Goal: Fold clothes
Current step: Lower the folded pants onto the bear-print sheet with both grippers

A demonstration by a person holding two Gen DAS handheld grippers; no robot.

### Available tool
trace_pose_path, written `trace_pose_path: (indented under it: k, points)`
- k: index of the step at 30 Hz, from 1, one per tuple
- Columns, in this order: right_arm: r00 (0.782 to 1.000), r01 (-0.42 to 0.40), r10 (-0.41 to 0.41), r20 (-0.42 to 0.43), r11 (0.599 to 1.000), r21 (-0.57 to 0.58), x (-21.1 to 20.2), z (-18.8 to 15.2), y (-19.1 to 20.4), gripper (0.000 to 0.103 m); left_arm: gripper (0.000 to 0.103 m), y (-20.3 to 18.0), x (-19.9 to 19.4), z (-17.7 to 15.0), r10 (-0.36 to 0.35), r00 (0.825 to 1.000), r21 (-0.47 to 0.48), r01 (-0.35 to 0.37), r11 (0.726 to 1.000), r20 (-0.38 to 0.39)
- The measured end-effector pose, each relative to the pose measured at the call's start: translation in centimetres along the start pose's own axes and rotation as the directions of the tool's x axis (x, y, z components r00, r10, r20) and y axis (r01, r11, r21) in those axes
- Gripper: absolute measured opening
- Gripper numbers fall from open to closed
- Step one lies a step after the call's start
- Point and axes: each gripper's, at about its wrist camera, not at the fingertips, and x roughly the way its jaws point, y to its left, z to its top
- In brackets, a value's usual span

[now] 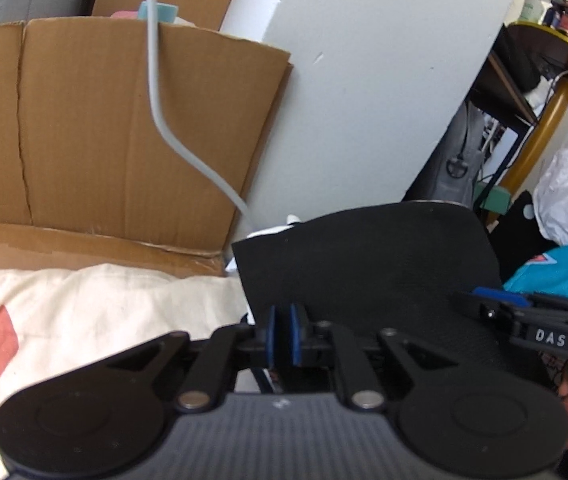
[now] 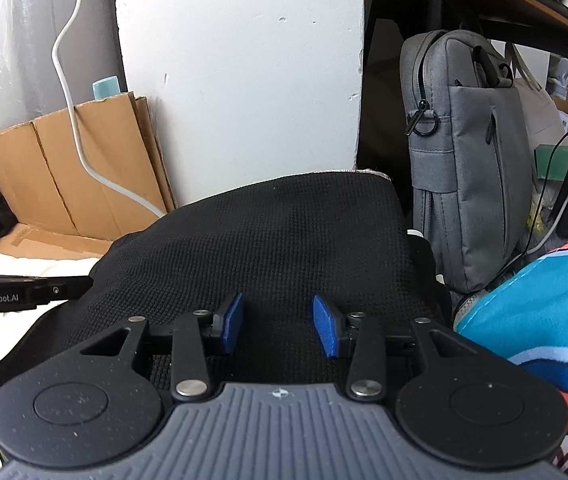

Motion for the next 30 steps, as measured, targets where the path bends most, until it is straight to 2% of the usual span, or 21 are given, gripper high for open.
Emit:
trace_pose_path:
  k: [3,5,7,9,13,18,20,23,25,27,28,29,30]
  points:
    - [1.0,0.012,-0.011,-0.026,0.999,0.04,0.1,0.4,-0.3,0.051,0.019,-0.1,-0.6,0.5,0.023,1.0,-0.012,-0.023,1.0,-0.017]
    - [0.999,0.025,-0.022,-0.05,0.997,0.07,-0.2,0.6,-0.4,0.054,0.019,-0.5,-1.5,0.9,0.051,0.998,-0.01,-0.051,0.999,-0.035]
    - [0.997,0.037,-0.029,-0.076,0.995,0.098,-0.6,0.8,-0.4,0.054,0.019,-1.3,-2.4,1.3,0.09,0.995,0.039,-0.088,0.995,-0.042]
    - [0.994,0.042,-0.031,-0.104,0.993,0.108,-1.1,0.9,-0.5,0.054,0.019,-1.6,-3.2,1.6,0.098,0.993,0.062,-0.095,0.994,-0.058]
    - [0.987,0.083,-0.061,-0.15,0.986,0.142,-2.9,1.5,-0.7,0.054,0.02,-1.9,-5.0,2.3,0.106,0.991,0.025,-0.105,0.994,-0.086]
    - [0.985,0.091,-0.065,-0.16,0.983,0.163,-5.8,2.7,-0.1,0.055,0.023,-2.5,-8.4,3.0,0.109,0.993,-0.013,-0.11,0.994,-0.056]
    - [0.986,0.082,-0.047,-0.162,0.973,0.217,-7.2,3.5,-0.2,0.057,0.026,-3.0,-9.8,3.5,0.11,0.993,-0.013,-0.111,0.994,-0.05]
    - [0.989,0.068,-0.031,-0.146,0.965,0.254,-9.6,4.4,0.1,0.063,0.037,-3.7,-11.7,4.1,0.109,0.994,0.003,-0.109,0.994,-0.03]
    - [0.989,0.074,-0.038,-0.142,0.964,0.255,-11.0,4.8,0.5,0.065,0.039,-4.1,-13.7,4.3,0.117,0.993,-0.009,-0.117,0.993,-0.005]
    - [0.985,0.105,-0.069,-0.157,0.968,0.23,-12.2,5.6,1.1,0.065,0.039,-4.2,-15.0,4.2,0.137,0.99,0.002,-0.137,0.991,0.006]
    - [0.981,0.147,-0.116,-0.157,0.969,0.201,-12.9,6.3,1.7,0.069,0.04,-4.2,-15.5,4.2,0.147,0.989,0.008,-0.147,0.989,0.006]
    - [0.977,0.181,-0.156,-0.145,0.968,0.176,-13.8,6.9,2.2,0.079,0.04,-4.2,-16.0,4.2,0.159,0.987,0.003,-0.159,0.987,0.005]
    - [0.974,0.203,-0.183,-0.13,0.966,0.158,-14.6,7.4,2.6,0.083,0.047,-4.1,-16.8,4.1,0.18,0.984,-0.01,-0.18,0.984,0.006]
